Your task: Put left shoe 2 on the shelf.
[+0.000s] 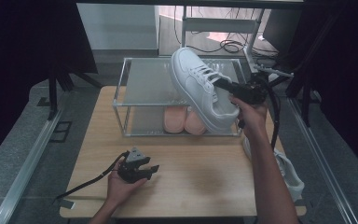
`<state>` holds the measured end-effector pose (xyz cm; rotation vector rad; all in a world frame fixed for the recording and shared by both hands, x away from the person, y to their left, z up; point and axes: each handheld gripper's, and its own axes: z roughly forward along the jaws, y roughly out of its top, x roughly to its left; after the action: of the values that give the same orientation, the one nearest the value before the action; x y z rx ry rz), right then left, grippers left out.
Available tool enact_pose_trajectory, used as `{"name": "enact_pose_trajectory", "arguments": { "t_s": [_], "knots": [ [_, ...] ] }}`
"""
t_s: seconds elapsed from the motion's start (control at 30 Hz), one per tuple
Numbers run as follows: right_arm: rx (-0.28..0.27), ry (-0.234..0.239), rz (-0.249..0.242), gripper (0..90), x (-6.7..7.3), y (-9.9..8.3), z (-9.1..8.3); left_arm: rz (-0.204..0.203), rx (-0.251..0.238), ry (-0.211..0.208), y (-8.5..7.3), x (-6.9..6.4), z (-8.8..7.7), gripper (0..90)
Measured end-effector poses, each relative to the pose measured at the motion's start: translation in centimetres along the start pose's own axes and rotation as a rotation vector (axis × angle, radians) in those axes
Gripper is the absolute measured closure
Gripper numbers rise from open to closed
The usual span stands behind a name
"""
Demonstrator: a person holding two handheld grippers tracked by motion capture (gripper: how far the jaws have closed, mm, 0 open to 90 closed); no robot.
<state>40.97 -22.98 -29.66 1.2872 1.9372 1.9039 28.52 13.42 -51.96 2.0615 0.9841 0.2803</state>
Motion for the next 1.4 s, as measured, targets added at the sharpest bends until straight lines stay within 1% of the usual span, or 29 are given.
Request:
{"name": "enact_pose_trajectory", "arguments": {
  "t_s": [0.07,0.1,0.23,0.3,0.4,0.57,0.73,0.87,1.1,1.2,1.3,1.37,1.4],
  "knots": [
    [-0.004,-0.013,0.024,83.2,-0.6,0.1,1.0,0.001,0.001,0.000,0.0,0.0,0.1,48.7],
    [-0.007,-0.028,0.040,83.2,-1.0,0.2,1.7,0.002,0.003,0.000,0.0,0.0,0.1,48.7],
    [-0.019,-0.076,0.073,83.2,-2.0,0.3,3.7,0.006,0.009,0.000,-0.1,0.0,0.2,48.7],
    [-0.025,-0.090,0.092,83.2,-2.4,0.4,4.4,0.007,0.009,0.001,-0.1,0.0,0.2,48.7],
    [-0.031,-0.096,0.112,83.2,-2.9,0.3,5.1,0.007,0.008,0.005,-0.1,0.0,0.2,48.7],
    [-0.049,-0.099,0.144,83.1,-3.3,0.3,5.7,0.007,0.008,0.003,-0.1,0.0,0.2,48.7],
    [-0.053,-0.110,0.159,83.1,-3.4,0.4,6.4,0.003,0.005,0.003,-0.1,0.0,0.1,48.7],
    [-0.066,-0.132,0.181,82.9,-3.2,0.7,7.6,0.005,0.006,0.004,-0.1,0.0,0.1,48.7],
    [-0.090,-0.183,0.213,82.4,-2.7,0.8,10.3,0.010,0.004,0.002,-0.1,0.0,0.0,48.7],
    [-0.098,-0.212,0.223,82.1,-2.5,0.8,11.5,0.012,0.003,0.000,-0.2,-0.1,0.0,48.7],
    [-0.113,-0.244,0.224,81.5,-2.5,0.9,12.5,0.010,0.003,0.001,-0.2,-0.1,-0.1,48.7],
    [-0.115,-0.258,0.238,81.2,-2.5,0.8,13.0,0.010,0.002,0.002,-0.2,-0.1,-0.1,48.7],
    [-0.119,-0.272,0.233,81.0,-2.5,0.8,13.3,0.010,0.001,0.002,-0.2,-0.1,-0.1,48.7]
  ]
}}
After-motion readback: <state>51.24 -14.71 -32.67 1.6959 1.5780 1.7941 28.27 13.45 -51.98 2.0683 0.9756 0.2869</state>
